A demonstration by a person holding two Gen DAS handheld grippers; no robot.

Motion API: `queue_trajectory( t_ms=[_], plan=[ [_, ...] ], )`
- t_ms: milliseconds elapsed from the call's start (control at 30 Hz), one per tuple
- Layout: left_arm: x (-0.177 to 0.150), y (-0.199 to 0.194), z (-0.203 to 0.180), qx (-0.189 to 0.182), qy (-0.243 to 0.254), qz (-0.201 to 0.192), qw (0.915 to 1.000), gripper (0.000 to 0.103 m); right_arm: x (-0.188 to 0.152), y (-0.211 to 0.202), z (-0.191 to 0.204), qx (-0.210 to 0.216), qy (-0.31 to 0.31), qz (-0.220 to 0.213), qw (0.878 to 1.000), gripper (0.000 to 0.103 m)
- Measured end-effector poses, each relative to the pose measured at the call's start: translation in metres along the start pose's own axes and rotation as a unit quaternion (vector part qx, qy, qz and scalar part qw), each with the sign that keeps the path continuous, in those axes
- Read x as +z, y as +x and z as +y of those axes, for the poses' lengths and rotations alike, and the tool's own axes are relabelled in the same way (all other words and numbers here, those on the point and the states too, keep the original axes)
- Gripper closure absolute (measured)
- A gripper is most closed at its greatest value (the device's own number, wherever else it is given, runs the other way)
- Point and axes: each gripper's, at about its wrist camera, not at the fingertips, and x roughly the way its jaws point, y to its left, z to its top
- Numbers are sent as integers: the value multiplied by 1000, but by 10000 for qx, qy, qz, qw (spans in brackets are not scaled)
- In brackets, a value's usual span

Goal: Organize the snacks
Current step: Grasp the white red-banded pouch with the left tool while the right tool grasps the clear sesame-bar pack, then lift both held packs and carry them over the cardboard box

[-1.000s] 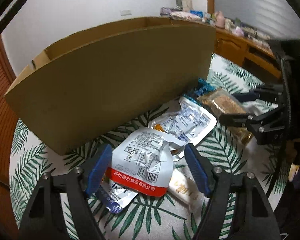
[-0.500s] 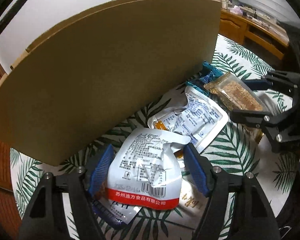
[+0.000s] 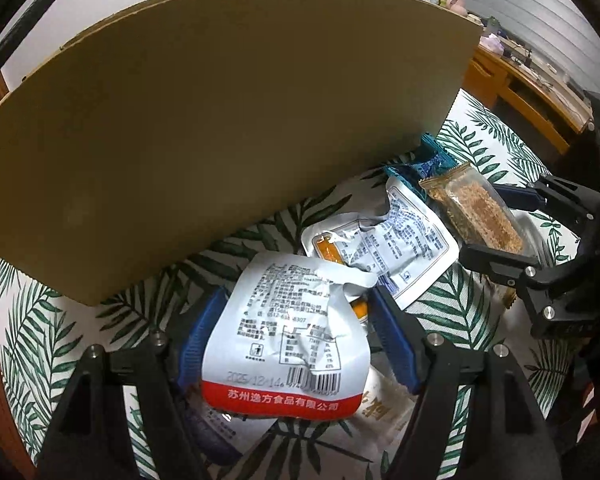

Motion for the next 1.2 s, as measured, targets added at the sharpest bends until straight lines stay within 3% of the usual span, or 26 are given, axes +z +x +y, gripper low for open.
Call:
queue_trajectory(
  t_ms=[100,267,633,900,1067,1200],
  plan=[
    [-1,-1,0,-21,-23,5,10000,37,0,0,1,-20,-14,5,10000,30],
    [-5,-6,-3,-3,-48,-124,9999,40,0,1,2,-31,-31,16,10000,29],
    [-30,-56,-1,383,-505,-1197,9908,39,1,4,8,-146,-139,68,9998,29],
    [-41,-71,-1,390,-717,-1584,9840,39,1,7,11,-208,-208,102,9995,29],
    [-50,-75,4,333,-895,-1740,9801,39,2,7,14,-195,-263,91,9994,35],
    [-55,-81,0,362,-930,-1828,9781,39,2,4,14,-223,-230,68,9995,48]
  ],
)
